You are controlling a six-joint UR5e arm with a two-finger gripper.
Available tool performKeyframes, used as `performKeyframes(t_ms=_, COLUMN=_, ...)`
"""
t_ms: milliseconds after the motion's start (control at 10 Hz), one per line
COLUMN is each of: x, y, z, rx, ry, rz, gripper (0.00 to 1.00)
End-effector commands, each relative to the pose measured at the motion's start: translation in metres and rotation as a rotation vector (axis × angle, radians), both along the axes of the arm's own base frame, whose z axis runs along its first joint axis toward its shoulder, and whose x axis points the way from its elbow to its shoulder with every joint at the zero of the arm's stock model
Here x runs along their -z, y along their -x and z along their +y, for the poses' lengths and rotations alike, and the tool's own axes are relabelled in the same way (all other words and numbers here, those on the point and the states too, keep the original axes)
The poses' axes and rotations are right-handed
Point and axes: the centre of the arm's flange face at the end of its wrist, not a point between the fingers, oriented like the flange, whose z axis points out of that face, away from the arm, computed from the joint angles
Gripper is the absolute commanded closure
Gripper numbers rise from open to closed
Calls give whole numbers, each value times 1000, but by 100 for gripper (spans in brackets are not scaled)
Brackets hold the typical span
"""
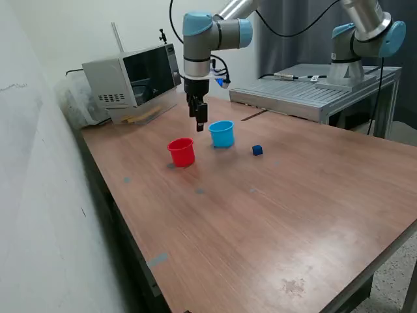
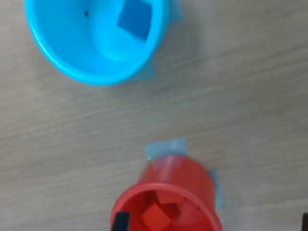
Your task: Place red objects in the red bin, and blue objects in the blue bin.
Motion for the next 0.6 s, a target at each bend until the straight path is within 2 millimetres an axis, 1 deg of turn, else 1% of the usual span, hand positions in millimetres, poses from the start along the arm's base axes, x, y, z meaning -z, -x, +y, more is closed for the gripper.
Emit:
performKeyframes(t_ms=0, x=-31, y=-91, z=-17, rx=-9, ry=8, rz=-43, gripper=0)
performKeyframes(t_ms=100, x=-31, y=-126, z=-20, rx=-9, ry=9, rz=-71, gripper=0)
performKeyframes(t_ms=200, x=-35, y=-155, z=-23, rx=-7, ry=11, rz=-81, gripper=0)
performKeyframes(t_ms=400, x=-37, y=-196, z=-28, rx=-7, ry=13, rz=-101, gripper=0)
performKeyframes(t_ms=500, x=-37, y=-207, z=-30, rx=-10, ry=12, rz=-106, gripper=0)
